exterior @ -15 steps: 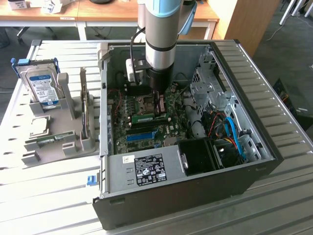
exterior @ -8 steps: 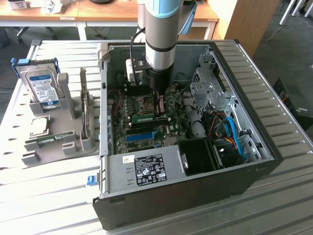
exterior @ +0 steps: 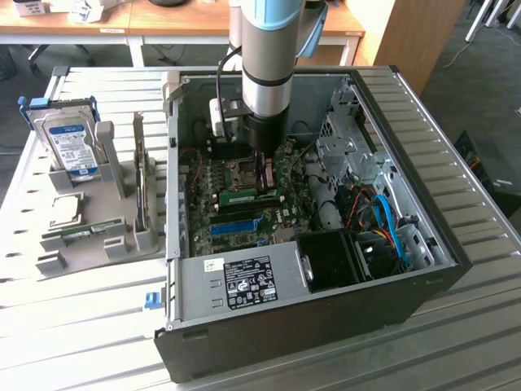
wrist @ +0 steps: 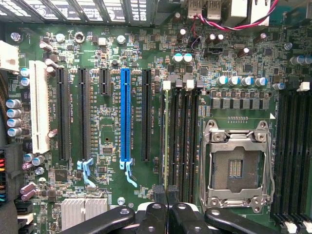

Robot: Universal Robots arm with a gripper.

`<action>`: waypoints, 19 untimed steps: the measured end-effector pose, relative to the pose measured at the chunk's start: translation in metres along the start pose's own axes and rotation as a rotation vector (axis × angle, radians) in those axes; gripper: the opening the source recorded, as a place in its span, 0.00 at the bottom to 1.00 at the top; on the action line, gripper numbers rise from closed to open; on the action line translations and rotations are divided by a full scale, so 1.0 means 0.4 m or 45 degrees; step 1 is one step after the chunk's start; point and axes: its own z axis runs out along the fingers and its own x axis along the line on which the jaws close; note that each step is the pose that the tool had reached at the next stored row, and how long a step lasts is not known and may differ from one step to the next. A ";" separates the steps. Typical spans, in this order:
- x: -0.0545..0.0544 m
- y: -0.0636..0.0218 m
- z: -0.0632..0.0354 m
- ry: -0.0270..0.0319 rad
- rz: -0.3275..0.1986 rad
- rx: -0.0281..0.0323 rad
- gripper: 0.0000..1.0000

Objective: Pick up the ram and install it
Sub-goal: 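Insert the ram into the slot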

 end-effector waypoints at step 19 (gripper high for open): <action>-0.001 0.001 0.004 0.0000 0.000 0.0000 0.12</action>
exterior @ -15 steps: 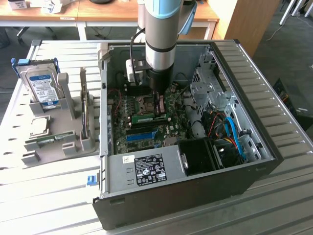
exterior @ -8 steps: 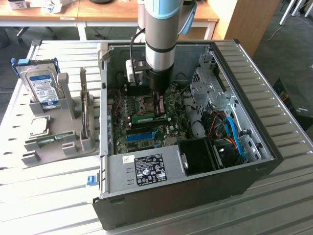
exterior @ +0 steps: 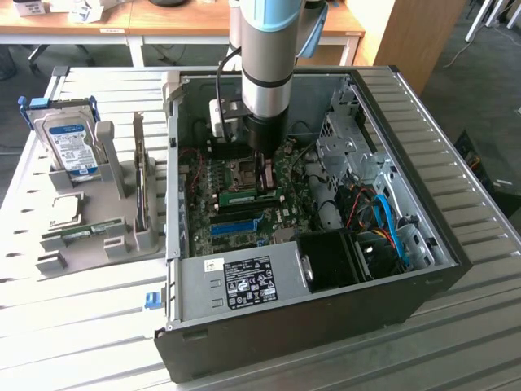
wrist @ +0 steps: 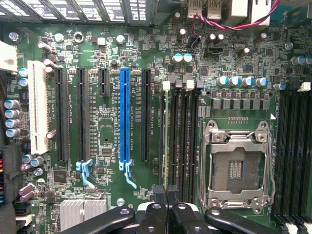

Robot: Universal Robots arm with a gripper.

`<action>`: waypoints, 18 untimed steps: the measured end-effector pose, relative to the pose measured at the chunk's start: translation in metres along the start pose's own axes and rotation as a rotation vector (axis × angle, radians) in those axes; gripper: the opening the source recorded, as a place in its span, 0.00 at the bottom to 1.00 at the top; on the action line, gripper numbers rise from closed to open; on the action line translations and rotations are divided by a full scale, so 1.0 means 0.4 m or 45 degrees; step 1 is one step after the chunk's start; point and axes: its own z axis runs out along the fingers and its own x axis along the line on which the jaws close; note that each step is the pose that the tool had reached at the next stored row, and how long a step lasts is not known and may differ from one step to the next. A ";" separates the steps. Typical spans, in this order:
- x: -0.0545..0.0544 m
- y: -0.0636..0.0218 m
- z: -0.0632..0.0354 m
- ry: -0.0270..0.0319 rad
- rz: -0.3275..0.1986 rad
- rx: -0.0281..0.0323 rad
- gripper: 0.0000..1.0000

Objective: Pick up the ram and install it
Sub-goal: 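Insert the ram into the slot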

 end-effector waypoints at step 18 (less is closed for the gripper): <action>-0.001 0.001 0.003 0.0001 0.000 0.0000 0.12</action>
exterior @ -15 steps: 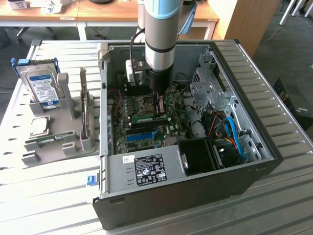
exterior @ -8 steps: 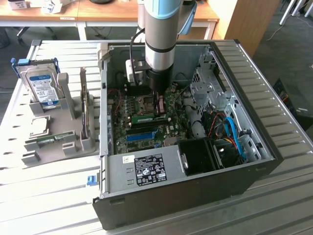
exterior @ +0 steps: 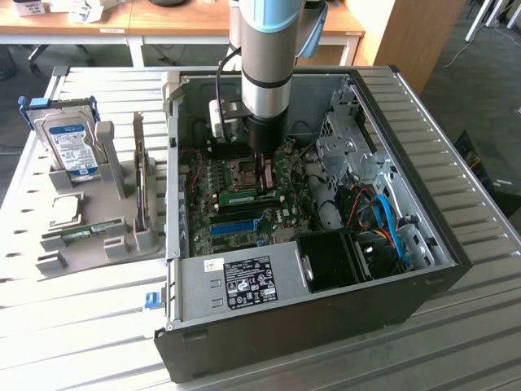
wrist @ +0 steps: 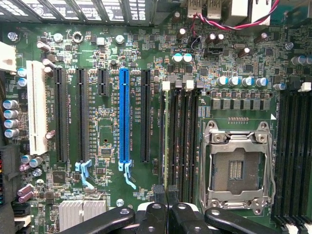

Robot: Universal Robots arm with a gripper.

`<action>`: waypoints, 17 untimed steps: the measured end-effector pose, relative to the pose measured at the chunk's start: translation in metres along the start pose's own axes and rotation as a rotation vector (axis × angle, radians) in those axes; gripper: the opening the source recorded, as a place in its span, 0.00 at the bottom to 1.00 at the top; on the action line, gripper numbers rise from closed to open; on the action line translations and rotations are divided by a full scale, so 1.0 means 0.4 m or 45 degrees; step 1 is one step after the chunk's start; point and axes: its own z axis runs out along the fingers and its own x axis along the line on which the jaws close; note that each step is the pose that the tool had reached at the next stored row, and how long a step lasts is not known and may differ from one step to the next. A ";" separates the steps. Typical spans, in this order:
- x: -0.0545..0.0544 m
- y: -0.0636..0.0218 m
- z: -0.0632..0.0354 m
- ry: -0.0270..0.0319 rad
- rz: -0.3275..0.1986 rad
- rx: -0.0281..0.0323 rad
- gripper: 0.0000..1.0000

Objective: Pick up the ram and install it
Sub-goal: 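Insert the ram into the slot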

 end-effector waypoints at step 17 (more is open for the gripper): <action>0.000 -0.001 0.002 0.0002 0.000 -0.0001 0.12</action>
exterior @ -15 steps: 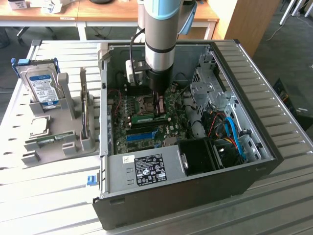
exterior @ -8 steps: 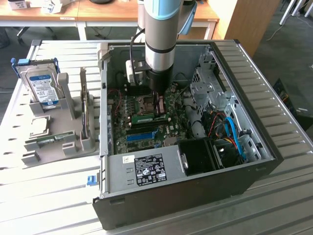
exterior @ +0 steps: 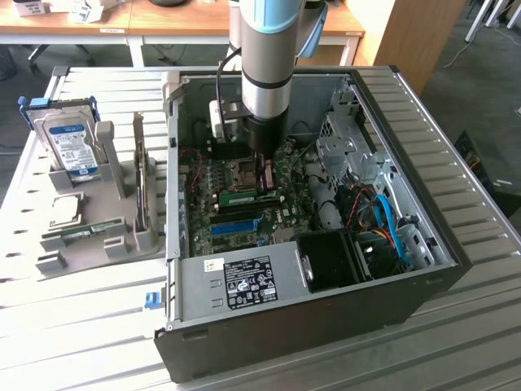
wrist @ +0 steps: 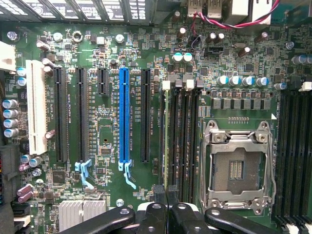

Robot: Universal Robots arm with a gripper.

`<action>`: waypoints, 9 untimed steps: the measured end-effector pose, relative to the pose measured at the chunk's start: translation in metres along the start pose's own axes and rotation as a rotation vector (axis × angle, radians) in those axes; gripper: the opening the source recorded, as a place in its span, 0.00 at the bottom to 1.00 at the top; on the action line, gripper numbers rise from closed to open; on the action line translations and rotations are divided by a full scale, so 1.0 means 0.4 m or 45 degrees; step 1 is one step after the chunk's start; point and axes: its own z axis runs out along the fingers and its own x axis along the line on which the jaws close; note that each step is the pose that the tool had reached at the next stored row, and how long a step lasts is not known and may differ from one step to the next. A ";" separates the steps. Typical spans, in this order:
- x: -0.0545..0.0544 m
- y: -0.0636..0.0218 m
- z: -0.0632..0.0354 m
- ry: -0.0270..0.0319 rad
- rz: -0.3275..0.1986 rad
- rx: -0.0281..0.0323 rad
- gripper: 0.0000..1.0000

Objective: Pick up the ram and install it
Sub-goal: 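Insert the ram into the slot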

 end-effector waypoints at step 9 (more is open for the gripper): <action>0.000 0.000 -0.005 -0.0003 0.000 0.0003 0.12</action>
